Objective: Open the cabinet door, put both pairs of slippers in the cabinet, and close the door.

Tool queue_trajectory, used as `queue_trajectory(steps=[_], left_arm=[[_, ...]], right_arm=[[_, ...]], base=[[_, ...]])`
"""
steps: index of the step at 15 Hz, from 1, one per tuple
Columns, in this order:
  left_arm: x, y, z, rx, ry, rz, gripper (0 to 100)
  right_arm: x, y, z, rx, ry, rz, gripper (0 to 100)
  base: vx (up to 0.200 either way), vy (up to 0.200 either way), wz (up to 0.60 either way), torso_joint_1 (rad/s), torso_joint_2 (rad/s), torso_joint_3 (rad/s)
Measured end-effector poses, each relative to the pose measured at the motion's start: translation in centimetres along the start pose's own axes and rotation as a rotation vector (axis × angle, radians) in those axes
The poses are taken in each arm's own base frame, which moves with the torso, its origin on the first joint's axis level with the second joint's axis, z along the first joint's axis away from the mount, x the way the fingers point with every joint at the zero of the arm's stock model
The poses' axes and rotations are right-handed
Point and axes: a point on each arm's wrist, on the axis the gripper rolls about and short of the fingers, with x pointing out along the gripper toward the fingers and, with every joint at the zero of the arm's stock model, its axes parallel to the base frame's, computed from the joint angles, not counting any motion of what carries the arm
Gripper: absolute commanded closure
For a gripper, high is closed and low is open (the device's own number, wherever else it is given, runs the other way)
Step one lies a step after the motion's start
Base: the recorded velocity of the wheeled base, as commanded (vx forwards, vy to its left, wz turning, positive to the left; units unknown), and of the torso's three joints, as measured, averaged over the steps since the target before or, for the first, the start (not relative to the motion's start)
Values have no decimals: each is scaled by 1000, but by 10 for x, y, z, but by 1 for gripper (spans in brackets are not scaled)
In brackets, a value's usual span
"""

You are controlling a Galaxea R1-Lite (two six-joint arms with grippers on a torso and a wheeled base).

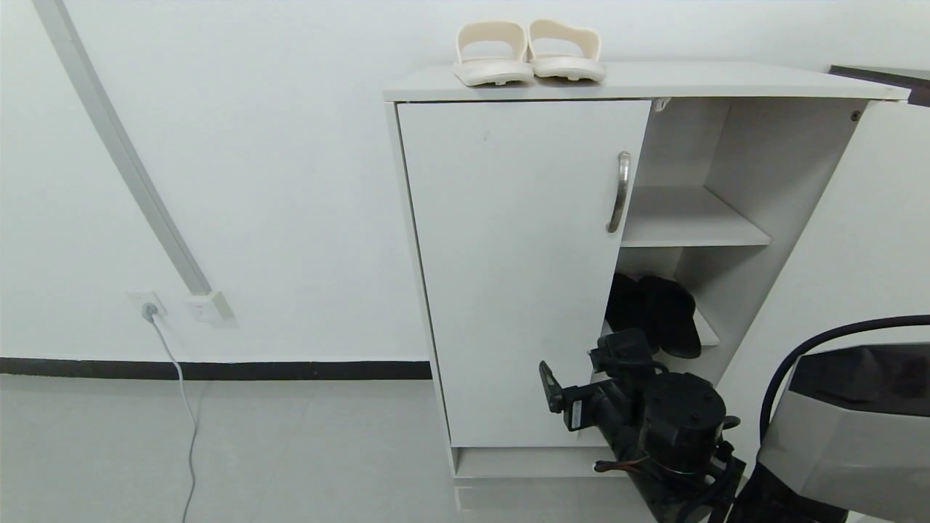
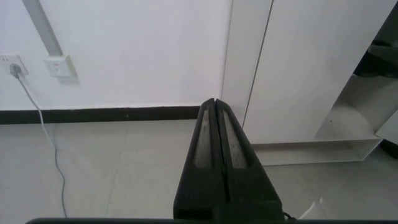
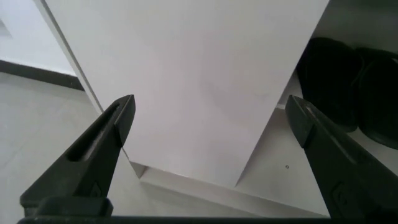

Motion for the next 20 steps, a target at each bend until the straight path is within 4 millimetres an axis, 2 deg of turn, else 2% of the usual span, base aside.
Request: queue_trajectory(steps=[8, 14, 20], left_arm=[[0, 0, 0, 0, 1, 0, 100], [0, 0, 0, 0, -1, 0, 100], [0, 0, 0, 0, 0, 0, 100]], right_arm=[[0, 2, -4, -10, 12, 4, 0], [-1, 3, -5, -12, 14, 5, 0], [0, 2, -8, -18, 23, 5, 0]], base=[[0, 0, 0, 0, -14, -16], [0, 0, 0, 25, -366, -336], [0, 0, 0, 113, -456, -341]])
